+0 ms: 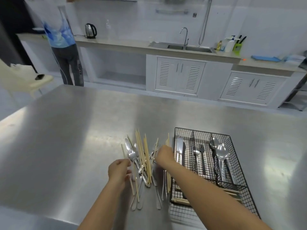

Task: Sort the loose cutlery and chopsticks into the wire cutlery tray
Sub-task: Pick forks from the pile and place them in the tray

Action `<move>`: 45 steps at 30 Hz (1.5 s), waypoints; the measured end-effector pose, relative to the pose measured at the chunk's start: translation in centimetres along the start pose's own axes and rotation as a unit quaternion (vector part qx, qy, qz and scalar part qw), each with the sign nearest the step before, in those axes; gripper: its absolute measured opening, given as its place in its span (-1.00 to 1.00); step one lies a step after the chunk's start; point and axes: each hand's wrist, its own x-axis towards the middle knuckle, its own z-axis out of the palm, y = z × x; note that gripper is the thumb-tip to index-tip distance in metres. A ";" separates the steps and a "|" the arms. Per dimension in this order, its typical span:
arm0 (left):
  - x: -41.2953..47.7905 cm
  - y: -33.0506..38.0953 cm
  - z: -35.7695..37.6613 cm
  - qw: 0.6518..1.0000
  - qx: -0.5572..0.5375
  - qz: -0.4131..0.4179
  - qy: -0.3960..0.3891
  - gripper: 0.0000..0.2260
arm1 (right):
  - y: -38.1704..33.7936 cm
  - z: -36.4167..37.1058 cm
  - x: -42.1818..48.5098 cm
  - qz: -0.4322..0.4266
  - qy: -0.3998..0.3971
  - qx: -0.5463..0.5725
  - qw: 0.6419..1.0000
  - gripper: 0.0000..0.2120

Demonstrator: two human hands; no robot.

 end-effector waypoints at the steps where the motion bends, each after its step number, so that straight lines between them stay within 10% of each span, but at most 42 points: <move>1: 0.2 -0.2 -0.4 1.000 0.017 0.005 -0.007 -0.89 | -0.1 0.4 -0.1 0.000 -0.007 -0.036 0.999 -0.78; 22: 4.0 0.7 3.3 0.911 0.400 0.085 -0.049 -0.70 | -1.0 3.2 -1.5 0.019 0.052 0.025 0.998 -0.89; 34: 5.5 0.2 1.8 0.931 0.357 0.063 -0.029 -0.72 | -3.1 5.0 -0.3 -0.016 0.017 0.053 0.998 -0.87; 45: 7.1 0.3 -0.1 0.996 0.043 0.054 -0.060 -0.81 | -4.2 5.9 0.3 -0.041 0.003 -0.128 0.991 -0.87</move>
